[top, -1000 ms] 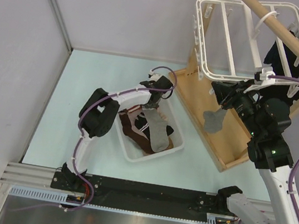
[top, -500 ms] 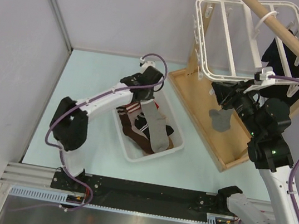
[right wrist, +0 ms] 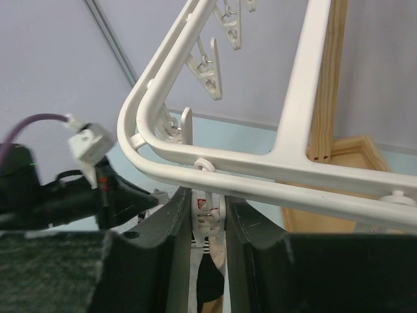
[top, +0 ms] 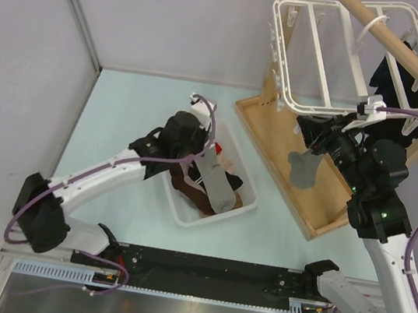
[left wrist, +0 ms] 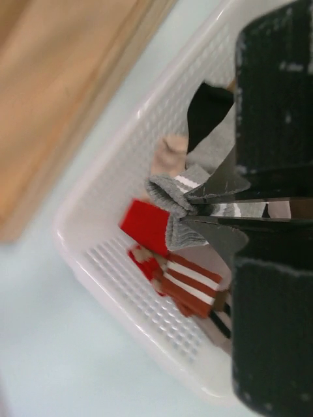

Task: Clip the socks to the hanger
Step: Pick up the sock from the bin.

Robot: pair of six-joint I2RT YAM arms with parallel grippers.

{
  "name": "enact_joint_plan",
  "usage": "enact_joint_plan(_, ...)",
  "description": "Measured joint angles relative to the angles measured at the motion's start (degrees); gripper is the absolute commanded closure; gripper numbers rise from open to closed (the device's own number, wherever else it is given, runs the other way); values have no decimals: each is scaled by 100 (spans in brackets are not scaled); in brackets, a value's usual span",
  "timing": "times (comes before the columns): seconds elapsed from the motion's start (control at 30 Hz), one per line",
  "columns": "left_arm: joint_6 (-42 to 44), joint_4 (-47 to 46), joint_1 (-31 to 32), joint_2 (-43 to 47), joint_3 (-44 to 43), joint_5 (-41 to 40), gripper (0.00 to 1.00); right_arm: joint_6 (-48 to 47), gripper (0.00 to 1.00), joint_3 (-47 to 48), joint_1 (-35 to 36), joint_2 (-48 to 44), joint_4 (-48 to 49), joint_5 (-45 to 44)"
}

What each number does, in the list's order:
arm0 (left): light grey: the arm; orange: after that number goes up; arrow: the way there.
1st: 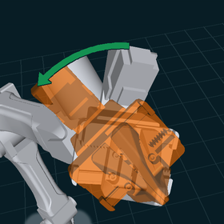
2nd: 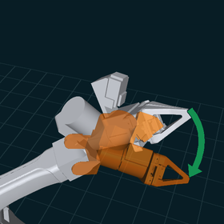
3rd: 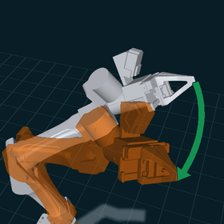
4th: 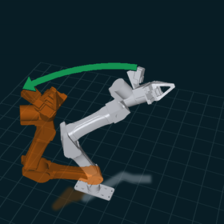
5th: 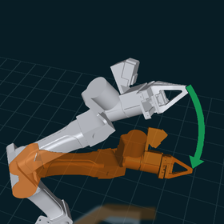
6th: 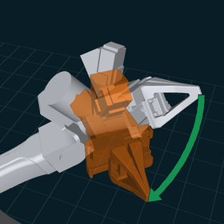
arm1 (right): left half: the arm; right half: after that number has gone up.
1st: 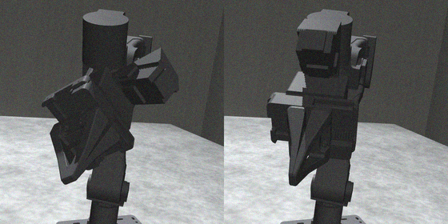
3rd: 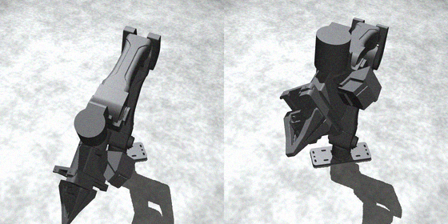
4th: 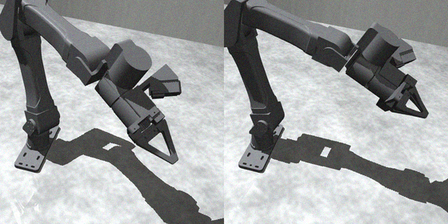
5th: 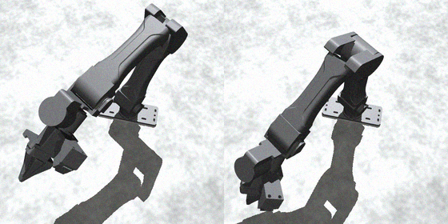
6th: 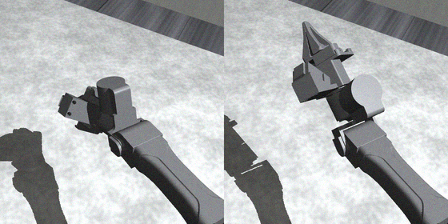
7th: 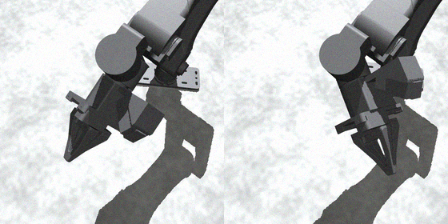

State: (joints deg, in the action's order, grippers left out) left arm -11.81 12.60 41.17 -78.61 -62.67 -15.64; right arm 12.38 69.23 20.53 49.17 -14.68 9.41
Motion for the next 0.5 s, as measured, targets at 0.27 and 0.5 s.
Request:
enact_joint_plan(0.27,1360,-1961,247,1366,590,1419,100,0,82,0,9,0,9,11)
enact_joint_plan(0.5,2057,-2450,564,850,-4,2330,99,0,82,0,11,0,37,90)
